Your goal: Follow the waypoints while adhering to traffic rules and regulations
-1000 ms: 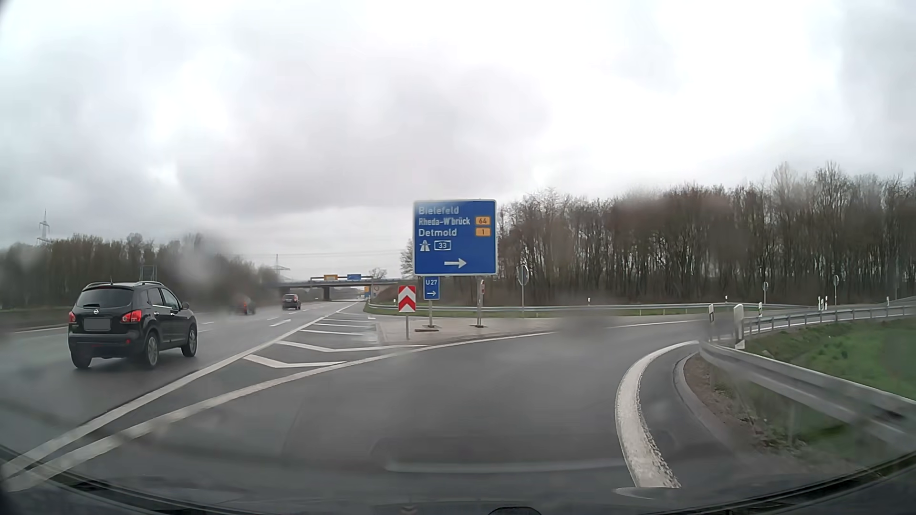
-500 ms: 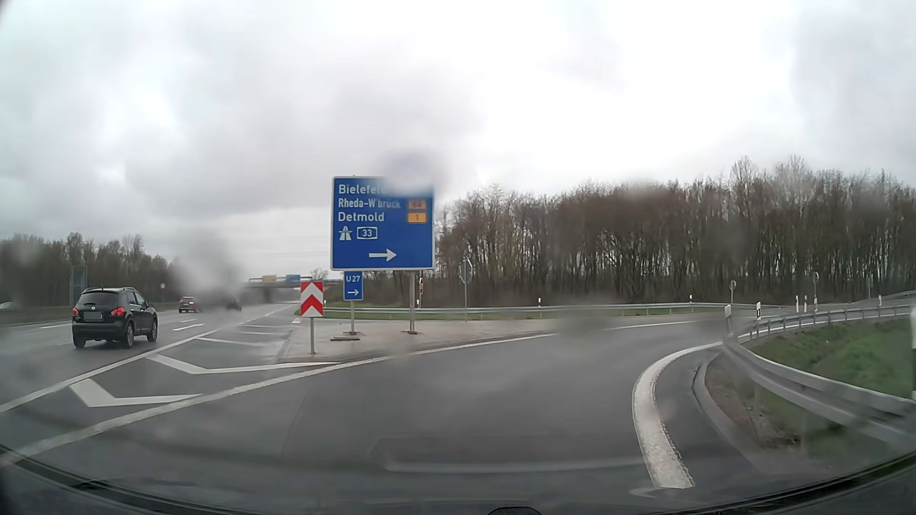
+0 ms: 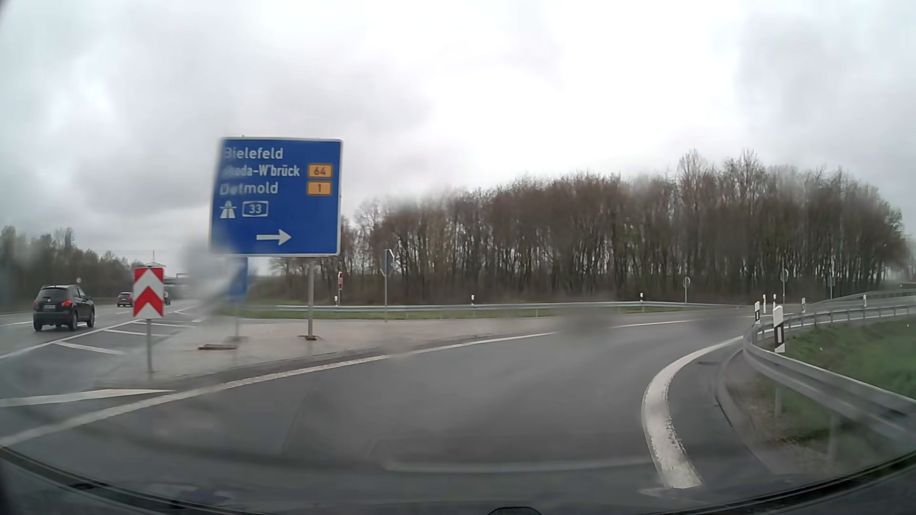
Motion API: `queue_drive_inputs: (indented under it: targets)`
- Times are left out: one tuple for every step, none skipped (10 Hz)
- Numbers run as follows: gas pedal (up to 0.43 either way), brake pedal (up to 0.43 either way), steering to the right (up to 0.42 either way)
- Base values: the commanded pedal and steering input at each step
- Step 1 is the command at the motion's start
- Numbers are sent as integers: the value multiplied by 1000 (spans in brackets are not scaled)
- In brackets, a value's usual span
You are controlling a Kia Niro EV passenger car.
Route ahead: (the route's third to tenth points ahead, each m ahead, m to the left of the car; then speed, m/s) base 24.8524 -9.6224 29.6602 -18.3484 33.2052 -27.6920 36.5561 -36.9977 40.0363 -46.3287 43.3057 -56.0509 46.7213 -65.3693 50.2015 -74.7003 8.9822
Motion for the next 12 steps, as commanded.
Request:
queue_drive_inputs:
  targets:
    - [130, 0, 150]
    - [138, 0, 147]
    - [150, 0, 144]
    - [169, 0, 143]
    - [169, 0, 143]
    - [169, 0, 144]
    - [177, 0, 146]
    - [177, 0, 147]
    - [177, 0, 151]
    - [177, 0, 156]
    - [177, 0, 159]
    - [189, 0, 160]
